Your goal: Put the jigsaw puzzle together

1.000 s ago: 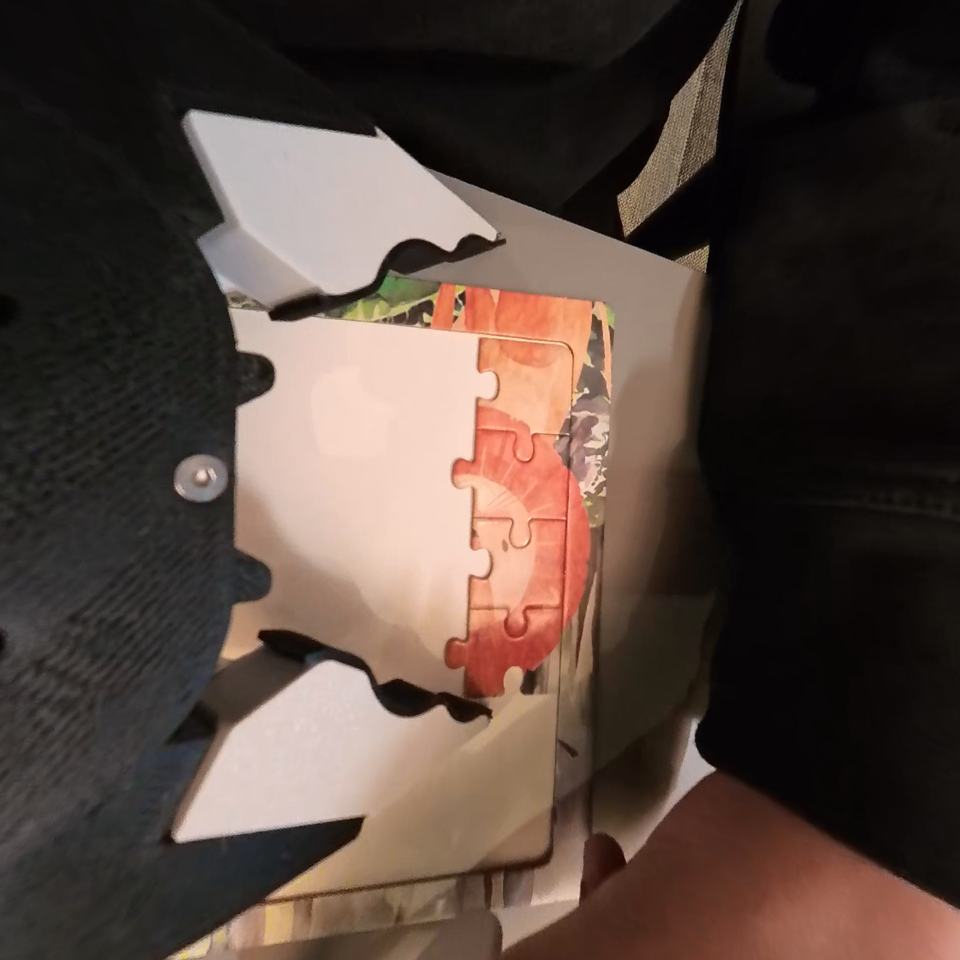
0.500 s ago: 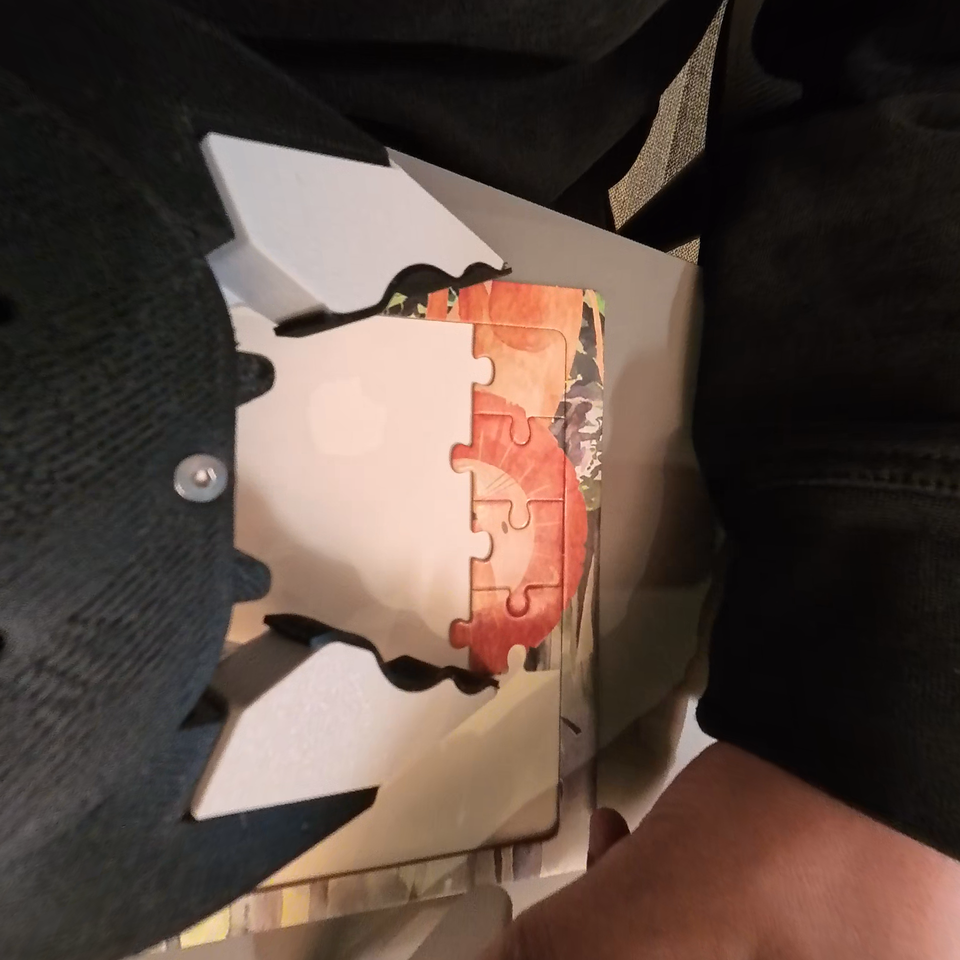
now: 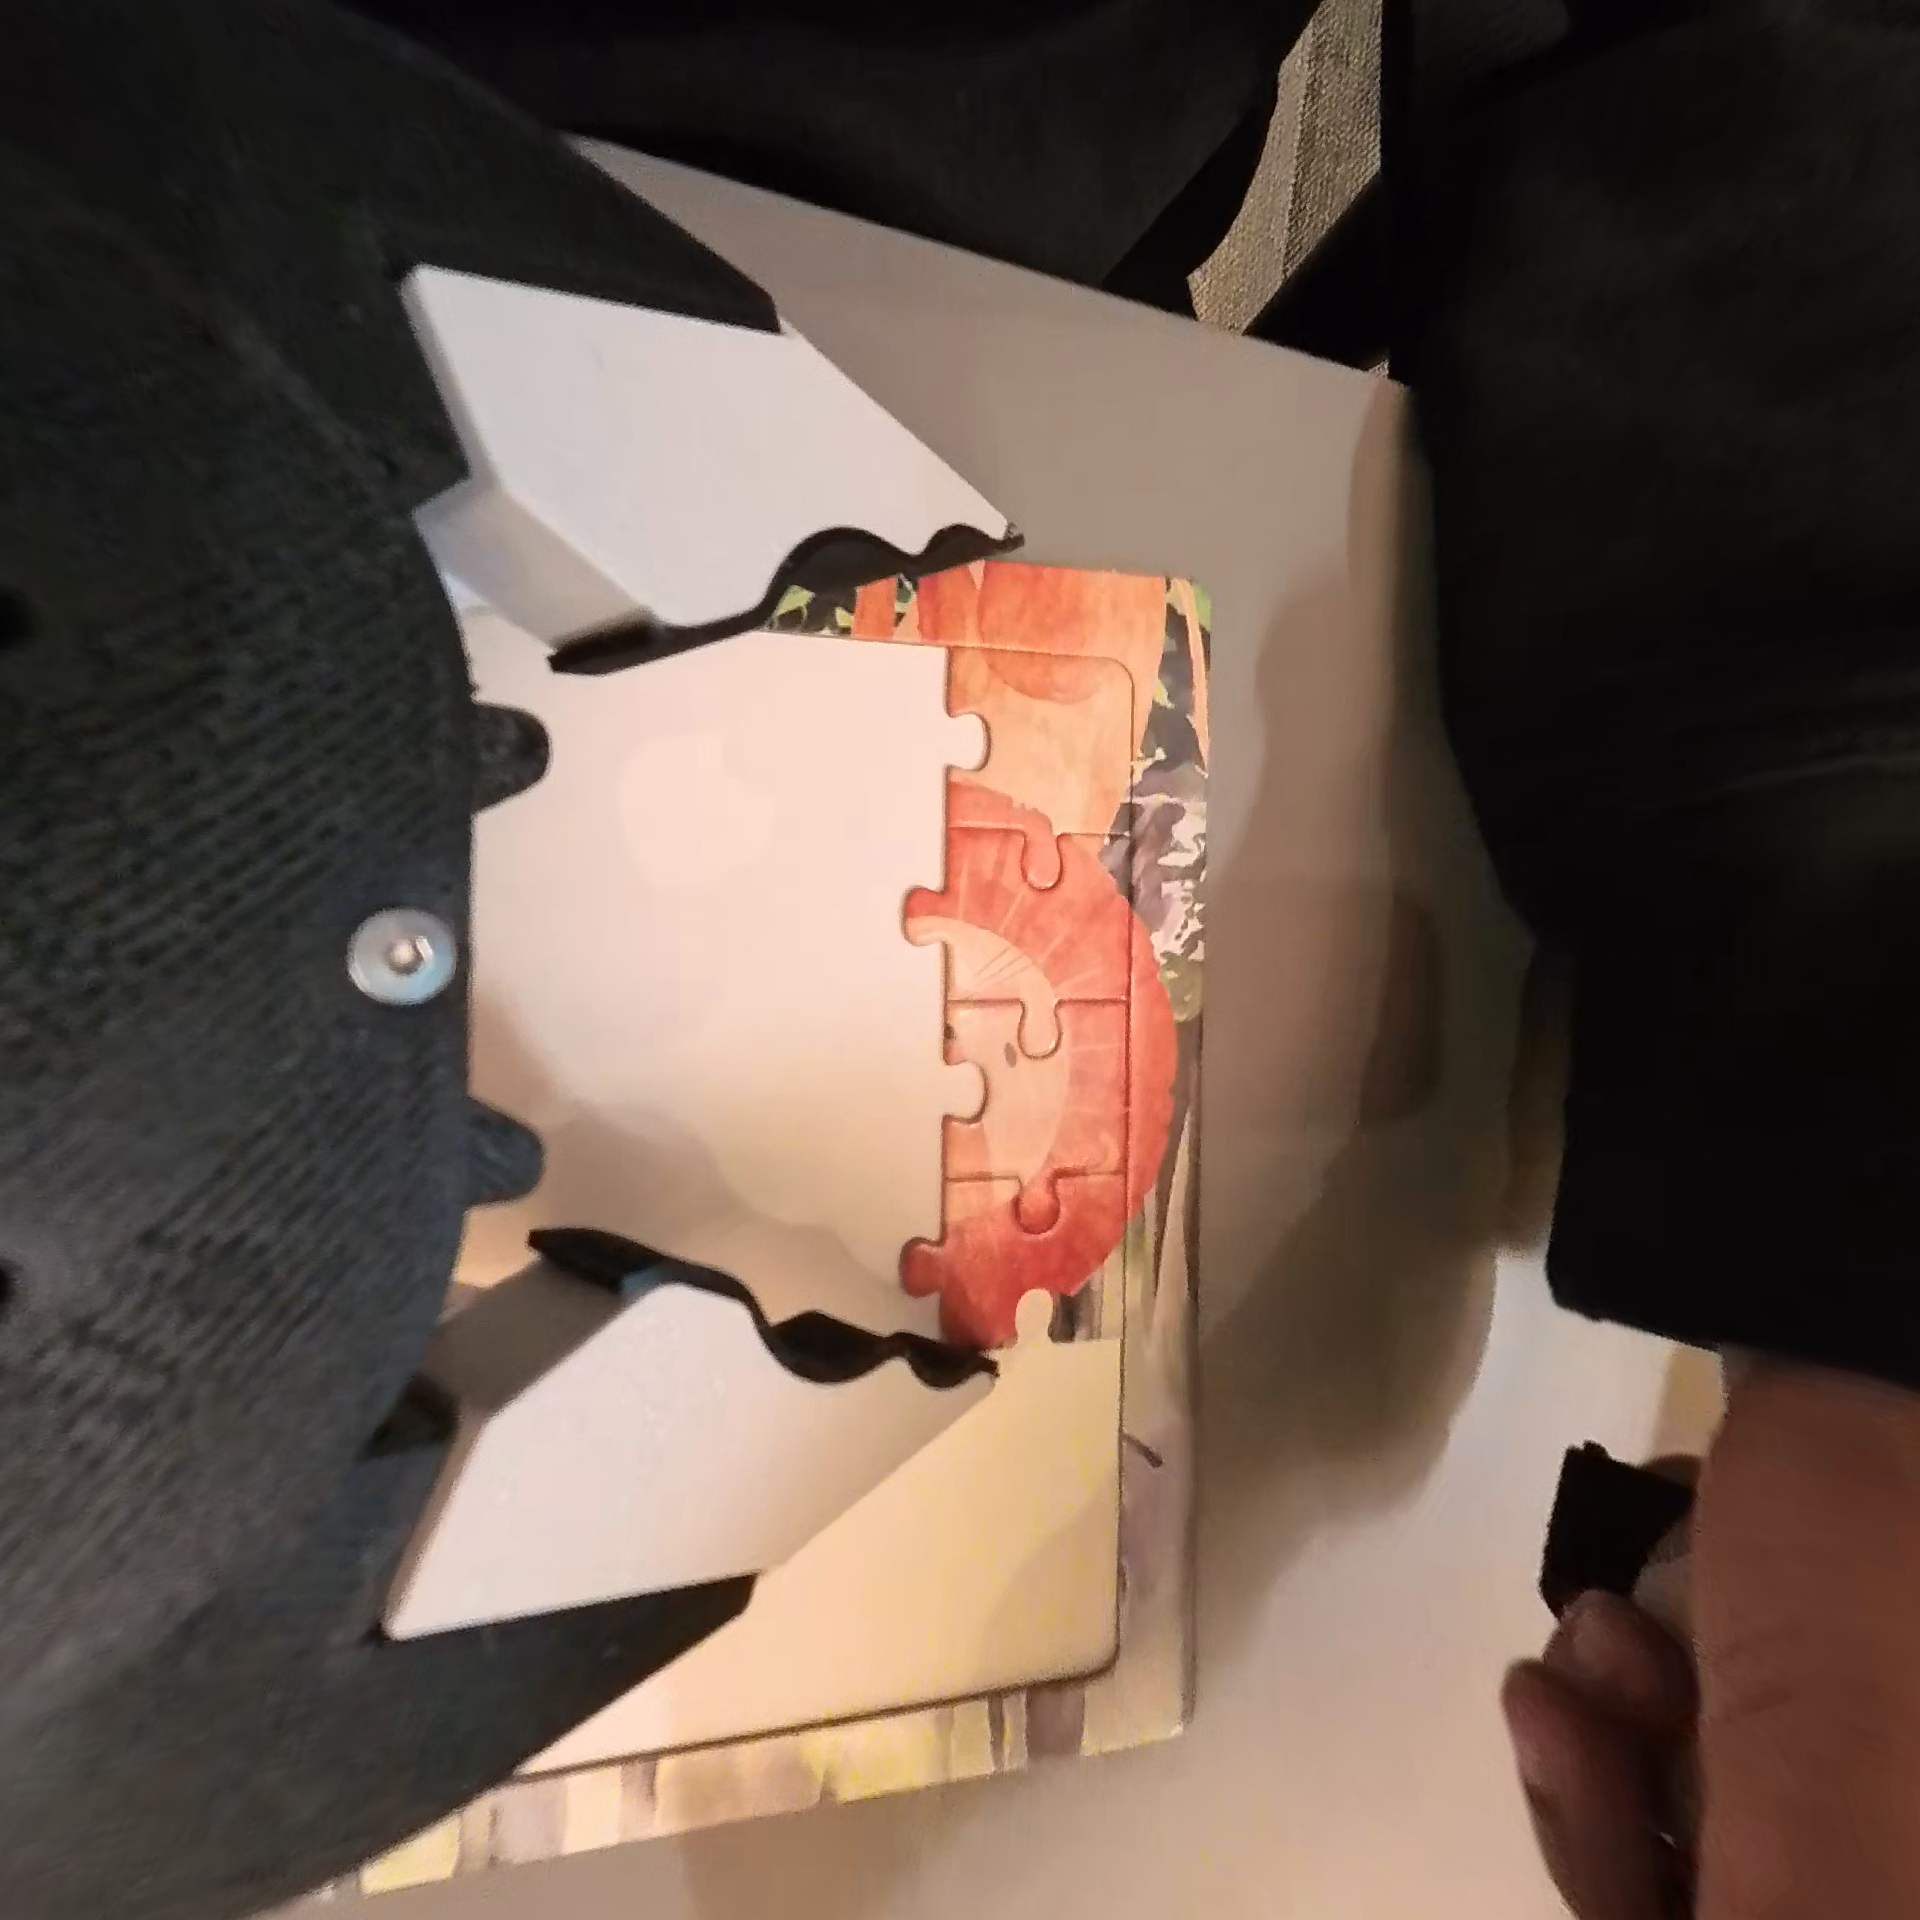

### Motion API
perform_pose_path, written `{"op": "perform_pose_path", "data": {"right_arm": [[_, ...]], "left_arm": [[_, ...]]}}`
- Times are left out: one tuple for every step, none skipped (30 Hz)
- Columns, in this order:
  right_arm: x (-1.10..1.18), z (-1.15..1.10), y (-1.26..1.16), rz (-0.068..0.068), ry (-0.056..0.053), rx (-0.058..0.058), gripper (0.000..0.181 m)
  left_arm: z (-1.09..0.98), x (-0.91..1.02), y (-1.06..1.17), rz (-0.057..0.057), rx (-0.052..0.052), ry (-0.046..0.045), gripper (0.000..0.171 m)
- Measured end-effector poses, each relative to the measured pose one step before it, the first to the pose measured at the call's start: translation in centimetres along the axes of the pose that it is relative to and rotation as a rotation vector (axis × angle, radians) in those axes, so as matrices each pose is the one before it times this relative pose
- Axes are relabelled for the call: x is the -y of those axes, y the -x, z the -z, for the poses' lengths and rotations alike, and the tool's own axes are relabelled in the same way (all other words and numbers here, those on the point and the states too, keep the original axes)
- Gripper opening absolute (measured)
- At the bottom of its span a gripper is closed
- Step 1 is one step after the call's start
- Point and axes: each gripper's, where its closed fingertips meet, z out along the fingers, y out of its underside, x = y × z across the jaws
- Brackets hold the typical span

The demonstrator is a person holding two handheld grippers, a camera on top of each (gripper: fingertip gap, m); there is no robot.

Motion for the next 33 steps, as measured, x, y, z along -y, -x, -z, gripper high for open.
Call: {"op": "perform_pose_path", "data": {"right_arm": [[-0.036, 0.029, -0.068, -0.0022, 0.0008, -0.0021, 0.142], [-0.035, 0.044, -0.073, -0.0019, 0.0006, -0.0019, 0.142], [-0.057, 0.056, -0.087, -0.0019, -0.0001, -0.0020, 0.142], [-0.077, 0.078, -0.114, -0.0030, -0.0004, -0.0029, 0.142], [-0.086, 0.085, -0.144, -0.0032, -0.0002, -0.0030, 0.142], [-0.076, 0.079, -0.129, -0.0025, -0.0008, -0.0023, 0.142], [-0.053, 0.055, -0.101, -0.0020, -0.0005, -0.0015, 0.142], [-0.032, 0.030, -0.051, -0.0013, 0.0001, -0.0006, 0.142], [-0.019, 0.040, -0.033, -0.0008, 0.0010, -0.0010, 0.142], [-0.023, 0.078, -0.076, -0.0024, 0.0021, -0.0036, 0.143], [0.069, 0.256, -0.205, -0.0036, -0.0042, -0.0099, 0.144], [0.284, 0.566, -0.402, -0.0034, -0.0239, -0.0164, 0.145], [0.577, 0.891, -0.563, -0.0105, -0.0463, -0.0170, 0.145], [0.759, 1.167, -0.708, -0.0224, -0.0616, -0.0137, 0.145], [0.861, 1.380, -0.890, -0.0334, -0.0679, -0.0149, 0.143], [0.865, 1.513, -1.148, -0.0382, -0.0685, -0.0231, 0.140], [0.834, 1.580, -1.311, -0.0380, -0.0681, -0.0286, 0.137], [0.725, 1.595, -1.334, -0.0361, -0.0648, -0.0243, 0.130], [0.653, 1.574, -1.263, -0.0351, -0.0615, -0.0180, 0.121], [0.737, 1.499, -1.143, -0.0388, -0.0655, -0.0116, 0.113], [0.895, 1.340, -1.018, -0.0475, -0.0712, -0.0089, 0.109], [0.970, 1.159, -0.849, -0.0558, -0.0712, -0.0021, 0.104], [0.952, 0.932, -0.602, -0.0605, -0.0667, 0.0080, 0.099], [0.841, 0.624, -0.213, -0.0497, -0.0584, 0.0207, 0.090], [0.537, 0.213, 0.122, -0.0289, -0.0390, 0.0244, 0.072], [-0.265, -0.294, 0.208, 0.0064, 0.0089, 0.0076, 0.051], [-1.451, -0.682, 0.032, 0.0454, 0.0821, -0.0209, 0.035], [-2.237, -0.964, -0.093, 0.0568, 0.1369, -0.0454, 0.022], [-2.240, -1.214, 0.476, 0.0626, 0.1431, -0.0233, 0.012], [-1.734, -1.381, 1.136, 0.0565, 0.1156, 0.0115, 0.004], [-1.146, -1.415, 1.354, 0.0408, 0.0822, 0.0253, 0.001], [-0.624, -1.295, 1.274, 0.0278, 0.0518, 0.0270, 0.001], [-0.294, -1.100, 1.132, 0.0234, 0.0311, 0.0254, 0.001]], "left_arm": [[0.181, 0.260, -0.041, 0.0227, -0.0164, -0.01797, 0.000], [0.048, 0.091, -0.073, 0.0108, -0.0105, -0.00655, 0.000], [-0.063, -0.072, -0.048, 0.0024, -0.0026, 0.00427, 0.000], [-0.124, -0.159, -0.085, -0.0039, 0.0001, 0.01023, 0.000], [-0.144, -0.163, -0.165, -0.0078, -0.0023, 0.01035, 0.000], [-0.127, -0.113, -0.210, -0.0094, -0.0022, 0.00883, 0.000], [-0.102, -0.064, -0.165, -0.0097, 0.0000, 0.00608, 0.000], [-0.071, -0.046, -0.145, -0.0094, 0.0008, 0.00489, 0.000], [-0.051, -0.035, -0.090, -0.0086, 0.0018, 0.00414, 0.000], [-0.023, -0.048, -0.018, -0.0073, 0.0042, 0.00382, 0.000], [0.030, -0.035, 0.109, -0.0071, 0.0079, 0.00417, 0.000], [0.089, -0.010, 0.234, -0.0056, 0.0128, 0.00118, 0.000], [0.139, 0.068, 0.244, 0.0002, 0.0098, -0.00474, 0.000], [0.156, 0.082, 0.150, 0.0055, 0.0009, -0.00759, 0.000], [0.159, 0.071, 0.165, 0.0085, -0.0003, -0.00771, 0.000], [0.141, 0.062, 0.168, 0.0082, 0.0001, -0.00630, 0.000], [0.125, 0.048, 0.178, 0.0064, 0.0020, -0.00596, 0.000], [0.091, 0.023, 0.129, 0.0046, 0.0013, -0.00337, 0.000], [0.059, 0.006, 0.086, 0.0033, 0.0001, -0.00192, 0.000], [0.011, -0.009, 0.016, 0.0020, -0.0009, -0.00100, 0.000], [-0.035, -0.024, -0.041, 0.0008, -0.0024, 0.00246, 0.000], [-0.056, -0.072, -0.073, -0.0025, -0.0016, 0.00375, 0.000], [-0.092, -0.097, -0.066, -0.0047, 0.0005, 0.00630, 0.000], [-0.115, -0.144, -0.076, -0.0055, 0.0002, 0.00931, 0.000], [-0.135, -0.171, -0.072, -0.0055, 0.0001, 0.00993, 0.000], [-0.129, -0.187, -0.066, -0.0050, 0.0004, 0.01165, 0.000], [-0.122, -0.187, -0.028, -0.0059, 0.0014, 0.01142, 0.000], [-0.101, -0.244, -0.095, -0.0064, -0.0036, 0.01511, 0.000], [-0.107, -0.334, -0.151, -0.0048, -0.0101, 0.02084, 0.000], [-0.123, -0.343, -0.188, -0.0031, -0.0141, 0.02094, 0.000], [-0.129, -0.292, -0.161, -0.0020, -0.0126, 0.01737, 0.000], [-0.118, -0.255, -0.054, -0.0013, -0.0054, 0.01516, 0.000], [-0.110, -0.214, 0.008, -0.0029, 0.0011, 0.01259, 0.000]]}}
